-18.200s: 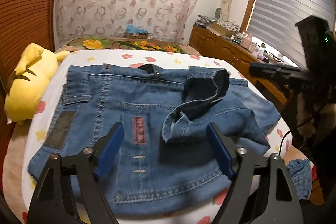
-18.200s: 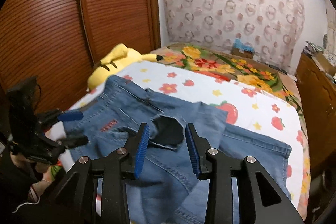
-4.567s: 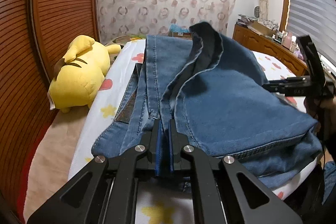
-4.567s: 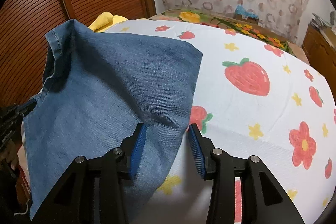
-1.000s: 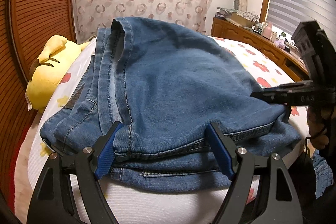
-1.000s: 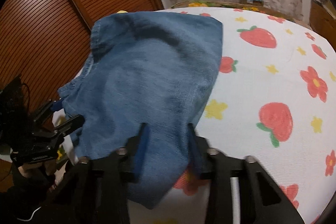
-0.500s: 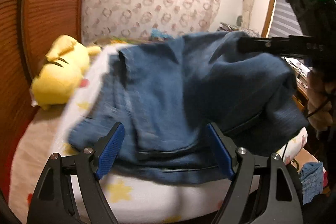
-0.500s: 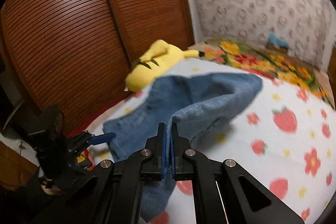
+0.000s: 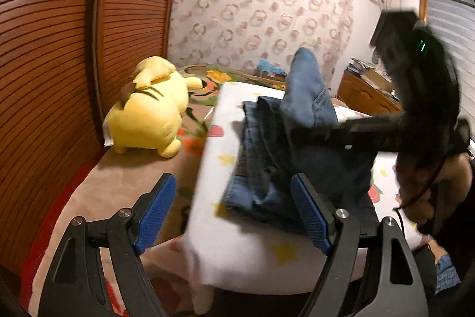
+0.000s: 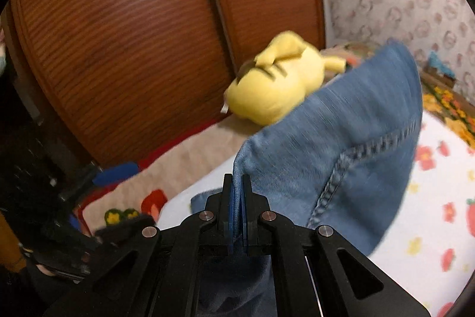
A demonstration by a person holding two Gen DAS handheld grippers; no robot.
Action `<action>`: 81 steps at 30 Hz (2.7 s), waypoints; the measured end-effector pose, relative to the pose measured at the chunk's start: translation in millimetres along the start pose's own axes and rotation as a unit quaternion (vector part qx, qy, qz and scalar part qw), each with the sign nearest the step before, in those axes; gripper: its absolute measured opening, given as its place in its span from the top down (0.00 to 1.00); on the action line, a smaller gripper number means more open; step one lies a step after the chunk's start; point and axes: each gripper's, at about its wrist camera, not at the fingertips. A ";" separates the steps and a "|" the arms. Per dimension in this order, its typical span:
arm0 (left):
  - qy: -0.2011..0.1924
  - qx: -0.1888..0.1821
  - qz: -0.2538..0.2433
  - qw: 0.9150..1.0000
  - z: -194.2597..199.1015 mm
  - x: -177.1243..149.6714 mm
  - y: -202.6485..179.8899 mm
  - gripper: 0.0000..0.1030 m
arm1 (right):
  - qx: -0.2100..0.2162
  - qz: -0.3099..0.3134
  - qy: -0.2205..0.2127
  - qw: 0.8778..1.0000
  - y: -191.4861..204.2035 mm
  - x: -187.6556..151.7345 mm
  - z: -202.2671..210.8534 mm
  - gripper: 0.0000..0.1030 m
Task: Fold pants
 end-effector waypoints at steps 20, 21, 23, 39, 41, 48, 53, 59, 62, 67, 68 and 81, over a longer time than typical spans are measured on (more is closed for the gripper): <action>-0.001 -0.050 -0.014 0.999 -19.4 26.3 -23.0 0.22 | -0.080 0.006 -0.065 0.995 -37.0 4.6 61.7 0.52; 0.008 -0.055 -0.012 0.998 -28.2 28.5 -24.6 0.22 | -0.086 0.002 -0.062 0.994 -41.3 3.4 59.2 0.50; 0.022 -0.060 -0.015 0.998 -40.8 29.8 -27.8 0.22 | -0.100 -0.004 -0.051 0.994 -55.2 1.4 54.2 0.49; 0.102 -0.051 0.034 0.993 -85.4 -5.0 0.6 0.21 | -0.064 -0.055 0.030 0.996 -118.1 34.7 -50.0 0.26; 0.100 -0.051 0.033 0.993 -84.0 -6.0 -1.8 0.25 | -0.061 -0.060 0.038 0.996 -123.0 33.8 -59.1 0.23; 0.097 -0.069 0.034 0.992 -76.7 -4.9 -10.4 0.54 | -0.001 -0.083 0.049 0.995 -133.7 32.1 -73.7 0.24; 0.092 -0.072 0.028 0.993 -71.0 -2.8 -12.9 0.75 | 0.021 -0.081 0.042 0.996 -141.2 31.6 -80.4 0.60; 0.076 -0.077 0.025 0.994 -54.5 -1.4 -20.3 0.84 | 0.039 -0.059 0.026 0.997 -136.2 29.5 -66.7 0.78; 0.059 -0.080 0.029 0.995 -42.8 5.0 -20.6 0.85 | 0.054 -0.056 0.000 0.997 -132.1 38.0 -46.7 0.79; 0.025 -0.078 0.016 0.997 -32.0 32.2 -21.5 0.85 | 0.063 -0.041 -0.039 0.996 -127.9 60.8 -13.6 0.79; 0.017 -0.079 0.015 0.997 -32.0 40.8 -19.8 0.85 | 0.065 -0.043 -0.045 0.996 -130.9 67.0 -10.4 0.79; -0.011 -0.065 0.003 0.998 -118.5 141.7 20.8 0.86 | 0.057 -0.084 -0.075 0.992 -200.4 141.7 -40.9 0.79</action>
Point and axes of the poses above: each gripper's, at about its wrist camera, not at the fingertips, and z roughly against the way its jaws point, y to its left, x to its top, and after that the axes turned 6 degrees about -x, right-handed
